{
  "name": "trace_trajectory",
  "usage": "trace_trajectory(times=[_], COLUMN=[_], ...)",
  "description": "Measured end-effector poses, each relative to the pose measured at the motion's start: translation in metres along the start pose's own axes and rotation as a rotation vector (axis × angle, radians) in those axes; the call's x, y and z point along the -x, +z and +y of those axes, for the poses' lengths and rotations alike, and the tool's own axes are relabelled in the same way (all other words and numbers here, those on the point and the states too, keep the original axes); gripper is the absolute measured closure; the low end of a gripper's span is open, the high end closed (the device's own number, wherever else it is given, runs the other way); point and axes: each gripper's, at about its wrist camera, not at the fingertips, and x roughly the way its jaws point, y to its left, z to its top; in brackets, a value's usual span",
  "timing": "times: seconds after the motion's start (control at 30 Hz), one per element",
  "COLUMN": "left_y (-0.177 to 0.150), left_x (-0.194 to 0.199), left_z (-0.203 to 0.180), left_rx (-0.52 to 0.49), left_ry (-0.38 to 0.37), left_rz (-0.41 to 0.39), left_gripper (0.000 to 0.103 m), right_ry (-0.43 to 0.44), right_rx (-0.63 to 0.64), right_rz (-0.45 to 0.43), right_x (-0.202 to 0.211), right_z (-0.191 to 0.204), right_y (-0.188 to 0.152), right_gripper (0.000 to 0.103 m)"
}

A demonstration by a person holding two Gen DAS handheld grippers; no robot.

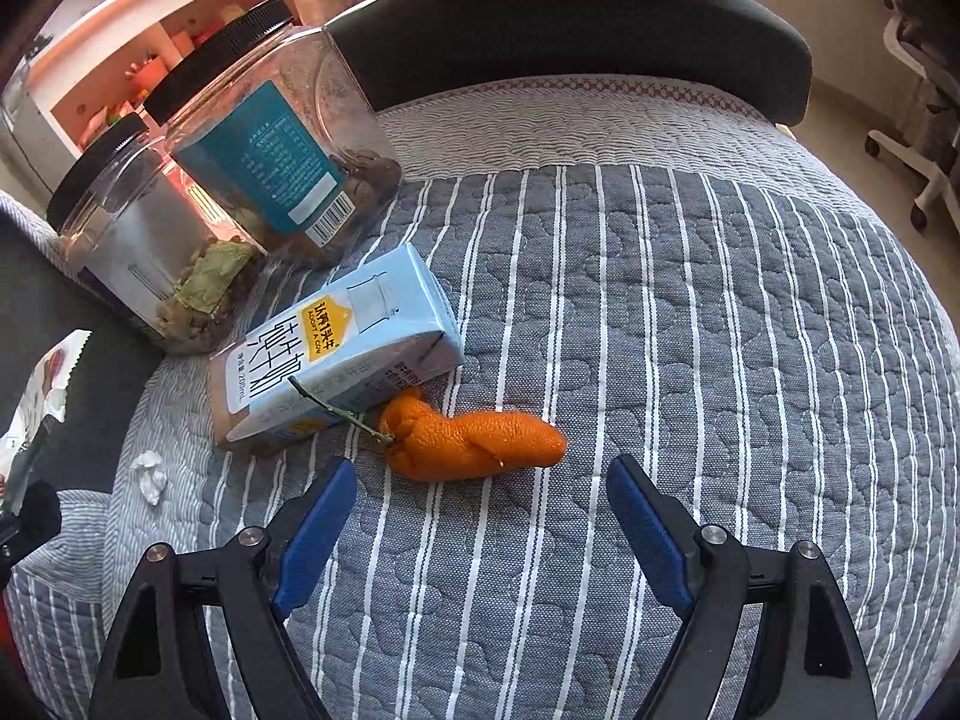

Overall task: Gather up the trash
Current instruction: 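Grasp the orange tangerine with the right gripper while the left gripper holds the pecan bag, then carry the pecan bag and tangerine into the white bin and open both grippers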

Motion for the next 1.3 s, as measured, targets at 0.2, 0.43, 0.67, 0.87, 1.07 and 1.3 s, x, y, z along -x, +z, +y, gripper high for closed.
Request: trace_trajectory(times=[0.2,0.43,0.67,0.87,1.07,1.3], left_y=[0.000,-0.001,-0.001,0.001,0.002,-0.003], left_x=[-0.004,-0.002,0.000,0.003,0.004,-0.005], left_z=[0.003,0.000,-0.021,-0.062,-0.116,-0.191], left_rx=[0.004,-0.006,-0.050,-0.124,-0.206,-0.318], left_ry=[0.005,0.009,0.005,-0.034,-0.093,-0.157], left_rz=[0.013,0.009,-0.006,-0.020,-0.038,-0.035], left_gripper=[0.094,0.094,0.094,0.094,0.094,0.094], right_ry=[0.003,0.056,0.067,0.035,-0.004,-0.084], right_rx=[-0.027,-0.029,-0.054,-0.069,-0.139,-0.245], right_rz=[-0.024,-0.043,-0.059,-0.076,-0.099,-0.122], right_x=[-0.020,-0.007,0.040,0.089,0.135,0.191], right_z=[0.001,0.000,-0.018,-0.049,-0.097,-0.174], right_y=[0.006,0.003,-0.007,-0.026,-0.043,-0.071], right_gripper=[0.031,0.062,0.063,0.063,0.063,0.063])
